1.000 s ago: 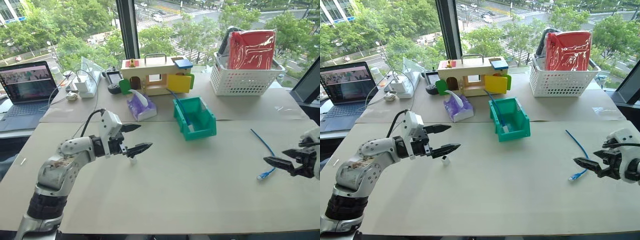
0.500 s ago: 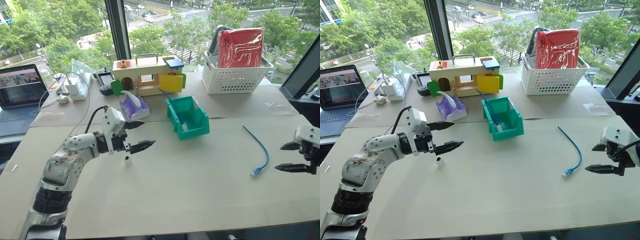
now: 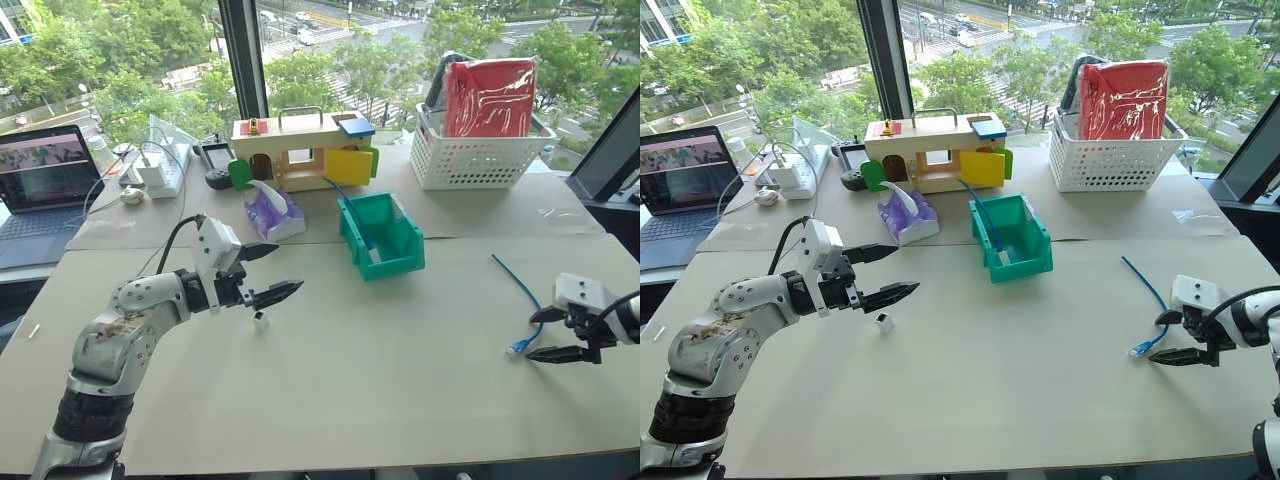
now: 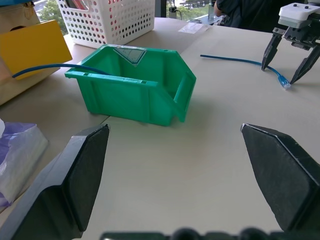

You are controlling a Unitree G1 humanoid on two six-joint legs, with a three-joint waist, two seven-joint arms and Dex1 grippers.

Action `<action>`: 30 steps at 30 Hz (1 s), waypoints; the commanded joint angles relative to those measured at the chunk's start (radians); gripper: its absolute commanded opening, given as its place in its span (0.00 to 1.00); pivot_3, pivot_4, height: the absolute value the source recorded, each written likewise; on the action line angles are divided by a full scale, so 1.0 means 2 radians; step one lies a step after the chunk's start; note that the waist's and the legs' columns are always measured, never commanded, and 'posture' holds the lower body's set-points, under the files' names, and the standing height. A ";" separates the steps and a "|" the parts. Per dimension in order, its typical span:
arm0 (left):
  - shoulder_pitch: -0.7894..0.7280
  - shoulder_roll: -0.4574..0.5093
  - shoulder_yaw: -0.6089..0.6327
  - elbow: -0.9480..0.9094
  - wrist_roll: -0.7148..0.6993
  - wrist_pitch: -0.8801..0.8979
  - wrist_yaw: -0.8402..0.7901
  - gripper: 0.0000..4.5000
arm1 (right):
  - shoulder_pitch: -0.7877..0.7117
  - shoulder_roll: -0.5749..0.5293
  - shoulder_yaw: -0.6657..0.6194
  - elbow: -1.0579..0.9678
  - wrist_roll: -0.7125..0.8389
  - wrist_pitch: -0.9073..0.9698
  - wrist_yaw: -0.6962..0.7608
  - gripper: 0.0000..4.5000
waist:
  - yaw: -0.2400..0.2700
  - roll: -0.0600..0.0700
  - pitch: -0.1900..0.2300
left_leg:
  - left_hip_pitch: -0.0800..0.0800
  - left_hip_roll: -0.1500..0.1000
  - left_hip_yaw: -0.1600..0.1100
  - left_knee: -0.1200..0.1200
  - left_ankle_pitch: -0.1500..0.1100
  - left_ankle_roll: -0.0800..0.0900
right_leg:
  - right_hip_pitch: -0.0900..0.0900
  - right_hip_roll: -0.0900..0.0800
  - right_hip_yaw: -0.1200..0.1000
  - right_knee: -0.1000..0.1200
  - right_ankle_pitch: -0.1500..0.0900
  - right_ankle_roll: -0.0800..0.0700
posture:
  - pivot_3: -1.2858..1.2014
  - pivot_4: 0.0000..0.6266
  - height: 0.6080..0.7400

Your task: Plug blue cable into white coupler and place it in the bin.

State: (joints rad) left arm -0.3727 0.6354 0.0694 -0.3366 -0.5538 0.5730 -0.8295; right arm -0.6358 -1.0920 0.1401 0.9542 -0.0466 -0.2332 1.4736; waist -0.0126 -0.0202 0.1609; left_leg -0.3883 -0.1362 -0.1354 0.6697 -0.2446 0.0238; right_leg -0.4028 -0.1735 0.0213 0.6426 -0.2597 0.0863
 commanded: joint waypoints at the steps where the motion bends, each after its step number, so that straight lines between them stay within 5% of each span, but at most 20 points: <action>1: -0.002 0.005 0.012 -0.013 -0.006 -0.001 0.004 1.00 | 0.011 0.004 -0.001 0.011 -0.007 -0.006 0.001 0.61 | 0.000 0.000 0.000 | 0.000 0.000 0.000 0.000 0.000 0.000 | 0.000 0.000 0.000 0.000 0.000 0.000 | 0.52 0.24 1.00; 9: -0.002 0.011 0.010 -0.007 0.001 -0.006 0.000 1.00 | 0.061 0.018 -0.034 -0.087 0.042 0.030 0.005 0.02 | -0.001 0.000 0.000 | 0.000 0.000 0.000 0.000 0.000 0.000 | 0.000 0.000 0.000 0.000 0.000 0.000 | 0.52 0.24 1.00; 20: 0.002 0.030 0.013 0.009 0.020 -0.023 -0.016 1.00 | 0.056 0.051 -0.049 -0.275 0.072 0.176 -0.023 0.02 | -0.011 0.000 0.000 | 0.000 0.006 0.002 0.004 -0.003 -0.003 | -0.002 0.006 0.002 0.002 0.001 -0.002 | 0.52 0.24 1.00; 30: 0.038 0.072 0.018 0.008 0.045 -0.086 -0.074 1.00 | 0.003 0.145 0.062 -0.492 0.052 0.328 -0.058 0.02 | -0.003 0.000 0.000 | -0.003 0.006 0.003 0.004 -0.003 -0.003 | -0.007 0.006 0.004 0.003 0.001 -0.002 | 0.52 0.24 1.00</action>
State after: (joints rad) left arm -0.2968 0.7641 0.0988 -0.2964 -0.4740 0.4329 -0.9651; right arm -0.6247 -0.8055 0.2400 0.0316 0.0693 0.3892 1.3734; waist -0.0181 -0.0202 0.1609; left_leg -0.3974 -0.1251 -0.1297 0.6781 -0.2516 0.0186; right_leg -0.4197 -0.1610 0.0287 0.6484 -0.2568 0.0814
